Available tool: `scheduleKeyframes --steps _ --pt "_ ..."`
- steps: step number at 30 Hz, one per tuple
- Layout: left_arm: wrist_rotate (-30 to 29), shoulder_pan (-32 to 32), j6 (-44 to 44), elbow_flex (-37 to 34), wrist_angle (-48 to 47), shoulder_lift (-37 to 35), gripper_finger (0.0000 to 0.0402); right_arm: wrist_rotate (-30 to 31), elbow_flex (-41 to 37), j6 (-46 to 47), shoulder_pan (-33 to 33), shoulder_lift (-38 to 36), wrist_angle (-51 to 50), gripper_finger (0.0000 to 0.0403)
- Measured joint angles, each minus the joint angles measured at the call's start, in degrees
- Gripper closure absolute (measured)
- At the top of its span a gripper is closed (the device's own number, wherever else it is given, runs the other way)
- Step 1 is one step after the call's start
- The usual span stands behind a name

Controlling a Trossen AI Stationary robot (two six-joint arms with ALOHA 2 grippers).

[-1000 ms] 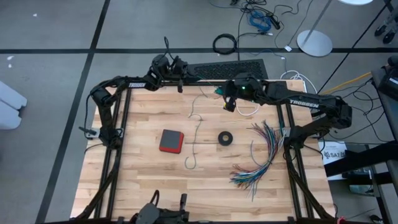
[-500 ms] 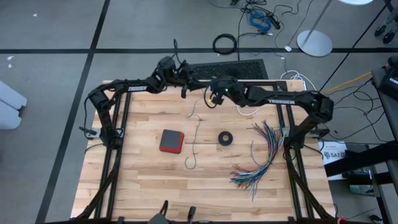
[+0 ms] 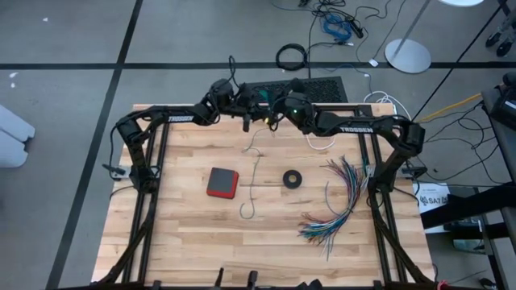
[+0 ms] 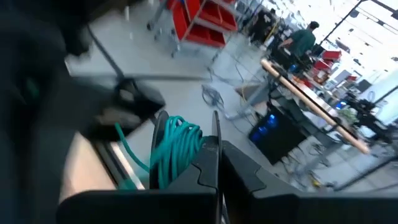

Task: Coiling cords
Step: Coil the green wire cable on the spool

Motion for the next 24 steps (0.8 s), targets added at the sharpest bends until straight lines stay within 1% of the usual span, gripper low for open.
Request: scheduleKeyframes --steps 5,8,11,14,16,20,24 --pt "-7.43 -0.77 0.07 0.00 0.19 0.00 0.0402 -2.76 0.00 3.41 -0.41 0.00 4.92 0.0403" --pt "-13.04 -1.20 0.07 0.02 0.80 0.00 0.0402 -3.72 0.00 5.15 -0.85 0.00 7.14 0.0403" --pt "-15.64 -1.36 -0.92 -0.09 4.82 0.09 0.0402 -4.29 0.00 7.04 -1.34 0.00 9.28 0.0403" --pt "-16.55 -1.36 -1.48 -0.15 8.60 0.09 0.0399 -6.52 0.00 9.50 -1.81 0.00 11.51 0.0403" --pt "-17.22 -1.36 -1.42 -0.15 9.64 0.09 0.0391 -6.85 0.00 9.83 -1.88 0.00 13.43 0.0403" --pt "-16.78 -1.34 0.17 -0.15 9.99 -0.20 0.0371 -7.18 -0.02 10.58 -2.27 -0.45 15.40 0.0403" --pt "-15.98 -1.06 2.00 -0.22 9.94 -1.62 0.0355 -9.59 -0.02 13.43 -3.13 -1.49 15.80 0.0403"
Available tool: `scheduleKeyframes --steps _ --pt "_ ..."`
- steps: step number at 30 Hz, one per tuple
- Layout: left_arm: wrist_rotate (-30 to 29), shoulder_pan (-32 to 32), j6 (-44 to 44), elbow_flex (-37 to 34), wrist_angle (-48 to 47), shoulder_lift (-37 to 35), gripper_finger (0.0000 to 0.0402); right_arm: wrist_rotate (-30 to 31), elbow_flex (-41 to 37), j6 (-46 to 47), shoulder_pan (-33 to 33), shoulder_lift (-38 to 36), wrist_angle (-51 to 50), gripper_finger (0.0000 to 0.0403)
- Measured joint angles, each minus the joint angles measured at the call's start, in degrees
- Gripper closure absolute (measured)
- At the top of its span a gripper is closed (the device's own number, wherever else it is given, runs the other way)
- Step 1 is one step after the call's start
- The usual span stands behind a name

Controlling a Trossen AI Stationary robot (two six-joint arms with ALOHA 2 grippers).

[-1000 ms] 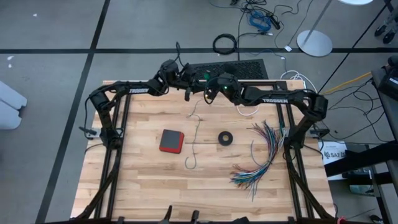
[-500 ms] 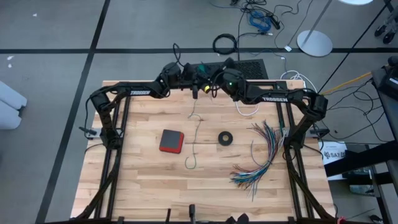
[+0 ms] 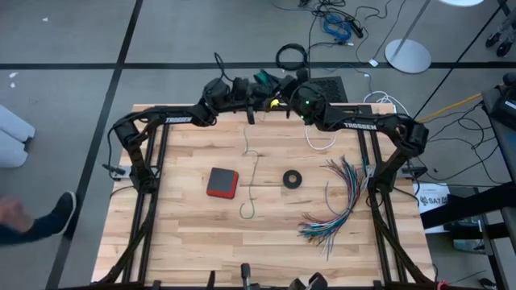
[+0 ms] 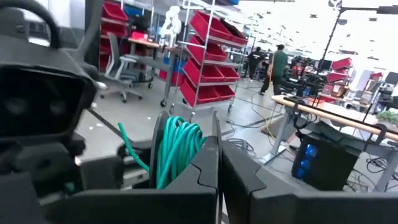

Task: Coiling cords
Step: Coil the green wire cable on the spool

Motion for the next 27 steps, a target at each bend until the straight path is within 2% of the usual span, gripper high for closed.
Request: scheduleKeyframes --steps 3,9,19,27 --pt "0.13 0.39 1.97 -0.76 0.51 -1.17 0.0348 -1.12 0.00 0.85 -0.18 -0.84 0.32 0.0403" --pt "0.91 0.73 3.68 -1.44 0.94 -1.94 0.0345 -7.70 -0.02 3.55 -0.16 -3.11 1.87 0.0403" --pt "7.92 1.28 4.63 -1.49 0.80 -1.92 0.0344 -16.47 -0.02 7.32 1.18 -6.51 0.47 0.0403" --pt "14.13 4.01 4.13 -1.49 -0.39 -1.92 0.0345 -16.41 -0.02 4.95 4.36 -11.04 -7.55 0.0403"
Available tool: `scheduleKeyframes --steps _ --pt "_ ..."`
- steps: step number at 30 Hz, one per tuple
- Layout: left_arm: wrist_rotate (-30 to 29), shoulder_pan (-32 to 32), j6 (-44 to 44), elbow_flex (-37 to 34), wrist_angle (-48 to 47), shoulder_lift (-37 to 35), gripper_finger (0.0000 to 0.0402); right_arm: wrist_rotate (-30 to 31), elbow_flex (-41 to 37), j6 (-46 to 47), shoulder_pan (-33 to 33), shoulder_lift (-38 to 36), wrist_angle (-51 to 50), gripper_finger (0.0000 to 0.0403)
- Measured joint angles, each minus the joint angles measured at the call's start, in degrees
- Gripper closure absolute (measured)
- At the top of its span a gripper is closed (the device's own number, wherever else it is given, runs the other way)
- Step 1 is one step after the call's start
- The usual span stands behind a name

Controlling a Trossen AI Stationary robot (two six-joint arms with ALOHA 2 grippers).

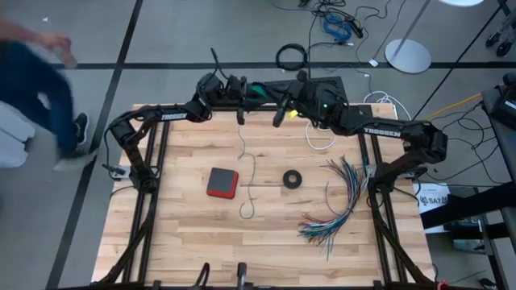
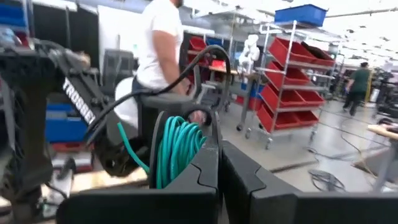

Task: Coiling cords
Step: Coil the green wire cable on the spool

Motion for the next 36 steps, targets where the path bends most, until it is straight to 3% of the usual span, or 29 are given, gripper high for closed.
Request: scheduleKeyframes --steps 6,11,16,20,29,33,36 --pt "-0.04 1.74 0.00 0.00 -1.30 0.00 0.0351 4.08 0.00 -3.51 1.32 -4.11 -10.58 0.0403" --pt "0.09 2.29 0.37 0.00 -1.41 0.00 0.0393 4.31 0.00 -4.22 1.37 -5.81 -20.91 0.0403" --pt "0.12 2.62 0.34 0.00 -2.68 0.00 0.0395 4.48 0.00 -5.38 1.65 -5.81 -28.73 0.0403" --pt "0.65 2.90 0.07 0.02 -4.39 0.04 0.0398 10.09 0.00 -7.77 1.65 -5.81 -34.05 0.0403" --pt "0.48 2.47 -0.13 0.02 -5.41 0.07 0.0400 15.83 0.00 -12.73 0.48 -0.91 -37.27 0.0403" --pt "0.03 2.05 -0.15 0.04 -7.45 0.07 0.0400 26.15 0.00 -15.02 0.33 3.38 -33.64 0.0403" --pt "-0.02 1.81 -0.12 0.11 -9.09 0.07 0.0401 28.04 0.00 -16.60 -0.37 5.21 -28.60 0.0403"
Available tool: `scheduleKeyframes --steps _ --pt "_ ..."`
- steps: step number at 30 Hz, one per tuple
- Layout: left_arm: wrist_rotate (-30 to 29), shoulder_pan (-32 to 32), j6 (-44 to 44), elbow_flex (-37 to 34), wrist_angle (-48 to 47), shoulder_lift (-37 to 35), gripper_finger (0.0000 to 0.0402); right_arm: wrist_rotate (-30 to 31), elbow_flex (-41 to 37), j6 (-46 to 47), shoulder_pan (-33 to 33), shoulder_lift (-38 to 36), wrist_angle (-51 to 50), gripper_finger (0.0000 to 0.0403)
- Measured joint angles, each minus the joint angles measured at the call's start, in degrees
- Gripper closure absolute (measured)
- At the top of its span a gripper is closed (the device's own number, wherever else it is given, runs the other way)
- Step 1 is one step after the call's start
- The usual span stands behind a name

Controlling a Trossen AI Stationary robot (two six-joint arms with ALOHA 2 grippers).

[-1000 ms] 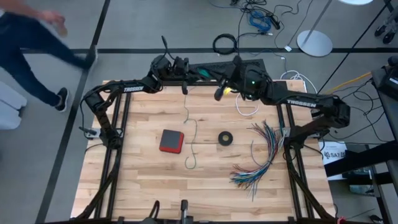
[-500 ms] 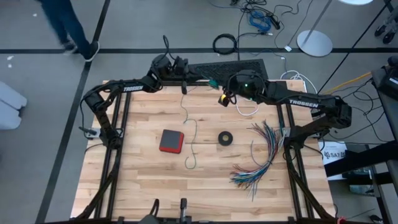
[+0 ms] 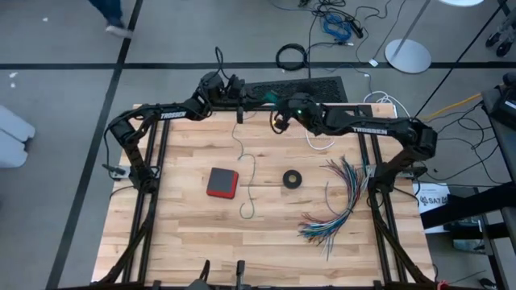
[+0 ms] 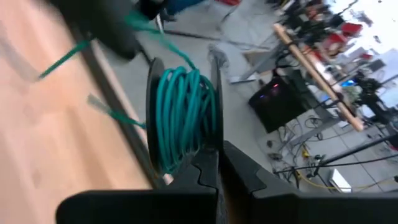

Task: Coiling cords
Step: Coil the green wire cable on the spool

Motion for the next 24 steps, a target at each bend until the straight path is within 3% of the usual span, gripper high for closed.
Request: scheduleKeyframes --steps 5,17,24 --pt "-0.08 -0.49 -2.07 0.00 0.18 0.00 0.0397 -1.24 0.00 -0.30 -2.12 2.04 7.01 0.0403" --pt "-3.99 -2.21 -2.87 0.04 1.92 -0.04 0.0389 -13.53 -0.07 3.93 -5.63 7.66 24.36 0.0403" --pt "-10.06 -2.98 -1.22 0.09 1.58 -0.09 0.0370 -18.35 -0.07 7.58 -7.25 7.69 30.33 0.0403"
